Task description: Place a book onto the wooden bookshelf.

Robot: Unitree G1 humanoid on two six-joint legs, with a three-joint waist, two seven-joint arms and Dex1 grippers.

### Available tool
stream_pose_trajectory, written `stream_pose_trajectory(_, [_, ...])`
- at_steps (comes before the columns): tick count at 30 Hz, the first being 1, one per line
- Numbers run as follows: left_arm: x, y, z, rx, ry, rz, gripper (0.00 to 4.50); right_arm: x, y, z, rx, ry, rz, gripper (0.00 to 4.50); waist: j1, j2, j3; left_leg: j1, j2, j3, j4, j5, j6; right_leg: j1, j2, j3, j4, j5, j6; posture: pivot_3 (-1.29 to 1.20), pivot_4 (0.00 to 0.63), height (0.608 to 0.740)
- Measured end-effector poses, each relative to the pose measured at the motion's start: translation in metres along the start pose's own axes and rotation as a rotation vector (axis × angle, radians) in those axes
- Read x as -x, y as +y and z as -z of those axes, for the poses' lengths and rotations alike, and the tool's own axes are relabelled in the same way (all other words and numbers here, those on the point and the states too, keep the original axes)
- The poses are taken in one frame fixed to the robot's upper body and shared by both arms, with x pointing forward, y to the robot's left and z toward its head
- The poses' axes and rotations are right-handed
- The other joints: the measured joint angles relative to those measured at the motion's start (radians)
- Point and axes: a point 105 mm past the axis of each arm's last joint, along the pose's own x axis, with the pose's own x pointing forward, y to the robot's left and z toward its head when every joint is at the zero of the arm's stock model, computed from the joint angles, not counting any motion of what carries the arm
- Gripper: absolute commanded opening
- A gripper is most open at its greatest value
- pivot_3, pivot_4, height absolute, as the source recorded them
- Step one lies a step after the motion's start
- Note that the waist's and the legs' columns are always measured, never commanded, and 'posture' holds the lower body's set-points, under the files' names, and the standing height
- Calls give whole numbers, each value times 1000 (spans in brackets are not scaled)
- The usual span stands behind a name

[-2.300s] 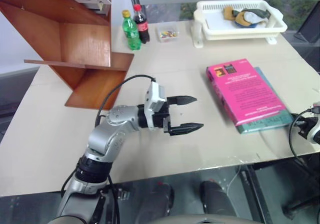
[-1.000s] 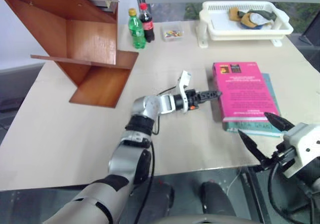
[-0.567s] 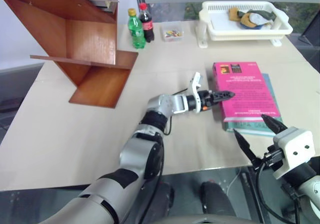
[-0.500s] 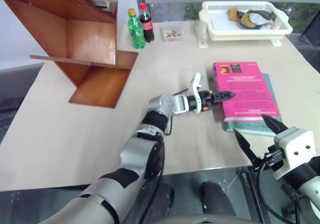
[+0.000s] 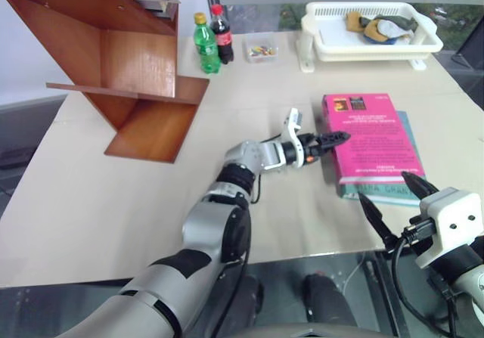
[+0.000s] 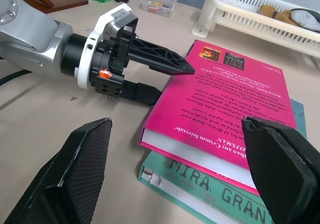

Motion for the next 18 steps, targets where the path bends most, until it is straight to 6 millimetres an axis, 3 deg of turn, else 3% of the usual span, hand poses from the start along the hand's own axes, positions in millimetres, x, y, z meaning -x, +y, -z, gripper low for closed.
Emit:
stream_pose_trajectory(2, [-2,-1,0,-6,7,-3,4500,0,0,0,2,3,1,4263,0,0,0,0,0,0,0,0,0,0,0,0,0,0,0,0,150,740])
stream_pose_trajectory(3, [-2,-1,0,-8,6,-5,3987,0,0,0,3,4,3,4500,0,0,0,0,0,0,0,0,0,0,0,0,0,0,0,0,150,740])
stream_pose_trajectory(5, [-3,0,1,2,1,-10,3450,0,-1,0,3,5,6,4500,0,0,0,0,0,0,0,0,0,0,0,0,0,0,0,0,150,740])
stream_pose_trajectory(7, [-3,2,1,20,-6,-11,2562,0,-1,0,6,7,7,4500,-1,0,0,0,0,0,0,0,0,0,0,0,0,0,0,0,150,740])
stream_pose_trajectory(10, [-3,2,1,26,-7,-13,1629,0,-1,1,7,8,8,4500,-1,0,0,0,0,0,0,0,0,0,0,0,0,0,0,0,150,740])
stream_pose_trajectory(18, [-2,2,-3,37,-22,-8,1629,-1,-3,0,7,9,21,4500,-1,0,-1,0,0,0,1,0,0,0,0,0,0,0,0,0,150,740])
